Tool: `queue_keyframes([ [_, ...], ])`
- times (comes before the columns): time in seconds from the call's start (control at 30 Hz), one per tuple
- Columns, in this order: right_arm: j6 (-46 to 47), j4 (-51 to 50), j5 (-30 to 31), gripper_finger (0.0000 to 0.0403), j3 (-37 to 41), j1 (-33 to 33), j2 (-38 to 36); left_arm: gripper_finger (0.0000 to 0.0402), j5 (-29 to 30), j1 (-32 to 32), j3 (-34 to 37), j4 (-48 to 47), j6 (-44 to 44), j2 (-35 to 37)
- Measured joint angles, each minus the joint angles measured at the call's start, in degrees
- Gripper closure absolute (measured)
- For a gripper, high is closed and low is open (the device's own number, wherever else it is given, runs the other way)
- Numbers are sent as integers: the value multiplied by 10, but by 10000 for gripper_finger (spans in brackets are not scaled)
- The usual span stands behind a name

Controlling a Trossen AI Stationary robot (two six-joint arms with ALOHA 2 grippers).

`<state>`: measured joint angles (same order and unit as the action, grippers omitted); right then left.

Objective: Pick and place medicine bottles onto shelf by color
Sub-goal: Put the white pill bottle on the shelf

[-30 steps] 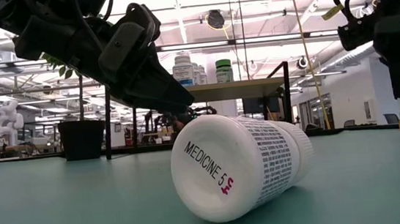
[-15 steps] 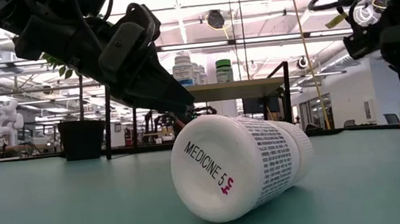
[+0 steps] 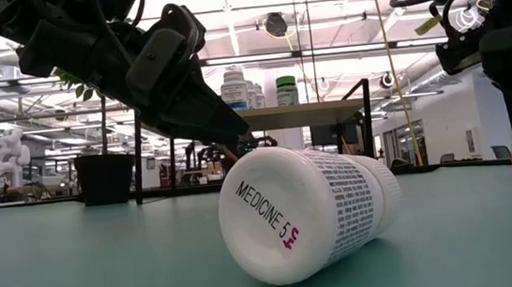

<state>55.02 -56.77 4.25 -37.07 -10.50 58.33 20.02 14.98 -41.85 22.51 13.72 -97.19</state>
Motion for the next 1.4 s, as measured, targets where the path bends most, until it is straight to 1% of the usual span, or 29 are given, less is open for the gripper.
queue_keyframes([
  [0.13, -6, 17, 0, 277, -5, 0, 1, 60, 0, 0, 0, 0, -1, 0],
  [0.23, -28, 22, 0, 270, -39, 5, 4, 60, 0, -3, 0, 0, -6, 0],
  [0.33, -64, 21, 1, 268, -100, 18, 14, 60, 0, -10, 0, 1, -4, 0],
  [0.47, -145, 19, 1, 271, -213, 54, 50, 60, 0, -13, 0, 0, 6, 0],
  [0.6, -262, -8, 1, 271, -342, 109, 124, 60, 0, -8, 0, -3, 18, 0],
  [0.83, -467, -100, 1, 272, -607, 230, 315, 60, 0, 2, 0, -1, 24, 0],
  [0.93, -526, -104, 2, 272, -705, 278, 386, 60, 0, 6, 0, -1, 28, 0],
  [1.03, -568, -113, 2, 272, -777, 315, 443, 60, 0, 9, 0, -2, 30, 0],
  [1.1, -588, -119, 2, 272, -810, 336, 473, 60, 0, 11, 0, -2, 30, 0],
  [1.17, -600, -121, 2, 269, -825, 355, 495, 60, 0, 13, 0, -2, 30, 0],
  [1.4, -619, -142, 0, 266, -826, 407, 536, 60, 0, 13, 0, -9, 30, 0],
])
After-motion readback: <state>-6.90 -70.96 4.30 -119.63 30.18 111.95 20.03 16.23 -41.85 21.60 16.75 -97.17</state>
